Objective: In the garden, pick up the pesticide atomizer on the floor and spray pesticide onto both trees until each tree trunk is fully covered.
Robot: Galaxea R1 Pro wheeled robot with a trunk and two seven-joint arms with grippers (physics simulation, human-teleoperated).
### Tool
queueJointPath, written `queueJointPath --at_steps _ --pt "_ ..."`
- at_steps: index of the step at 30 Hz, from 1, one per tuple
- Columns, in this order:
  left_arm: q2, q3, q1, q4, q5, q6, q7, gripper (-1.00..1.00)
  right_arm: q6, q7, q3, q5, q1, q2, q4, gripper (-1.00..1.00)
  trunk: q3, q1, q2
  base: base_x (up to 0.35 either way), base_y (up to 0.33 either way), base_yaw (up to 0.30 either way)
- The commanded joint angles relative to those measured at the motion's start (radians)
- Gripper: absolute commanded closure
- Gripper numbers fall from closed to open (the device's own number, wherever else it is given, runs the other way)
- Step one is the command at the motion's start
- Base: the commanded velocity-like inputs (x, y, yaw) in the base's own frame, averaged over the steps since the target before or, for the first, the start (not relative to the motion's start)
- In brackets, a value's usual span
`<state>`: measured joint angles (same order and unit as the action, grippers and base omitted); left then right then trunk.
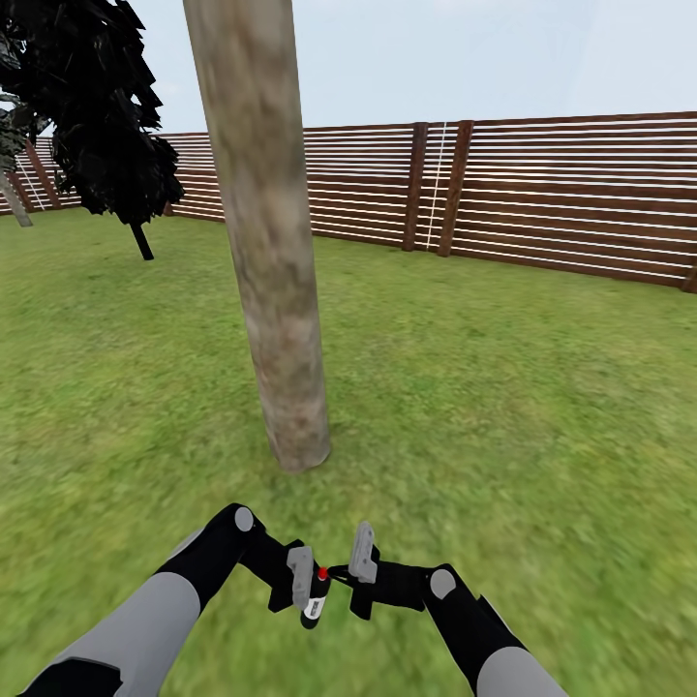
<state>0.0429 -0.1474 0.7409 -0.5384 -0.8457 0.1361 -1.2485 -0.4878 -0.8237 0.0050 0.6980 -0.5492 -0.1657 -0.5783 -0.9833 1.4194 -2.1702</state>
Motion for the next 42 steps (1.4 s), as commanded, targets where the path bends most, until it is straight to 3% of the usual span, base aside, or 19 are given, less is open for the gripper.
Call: queueJointPath --at_steps 1,23,32,34,42 --pt "0.000 0.000 0.000 0.000 0.000 0.000 -0.001 1.00 0.000 0.000 0.000 0.000 0.000 0.000 0.000 1.00 0.000 0.000 0.000 0.000 0.000 0.000" --pt "0.012 0.000 0.000 0.001 0.001 0.001 -0.002 1.00 0.000 0.000 0.001 0.002 0.000 0.000 0.002 1.00 0.000 0.000 0.000 0.000 0.000 0.000" --pt "0.000 0.000 -0.001 0.011 -0.010 -0.001 0.002 1.00 0.000 0.000 0.001 0.001 0.000 0.001 0.000 1.00 0.000 0.000 0.000 0.000 0.000 0.000" --pt "-0.021 0.000 -0.004 0.016 -0.014 -0.002 0.004 1.00 0.000 0.000 0.001 0.000 0.000 0.001 0.000 1.00 0.000 0.000 0.000 0.000 0.000 0.000" --pt "-0.174 -0.003 -0.012 0.016 -0.029 -0.007 0.010 1.00 0.000 0.000 0.001 0.001 0.000 0.001 0.000 1.00 0.000 0.000 0.000 0.000 0.000 0.000"
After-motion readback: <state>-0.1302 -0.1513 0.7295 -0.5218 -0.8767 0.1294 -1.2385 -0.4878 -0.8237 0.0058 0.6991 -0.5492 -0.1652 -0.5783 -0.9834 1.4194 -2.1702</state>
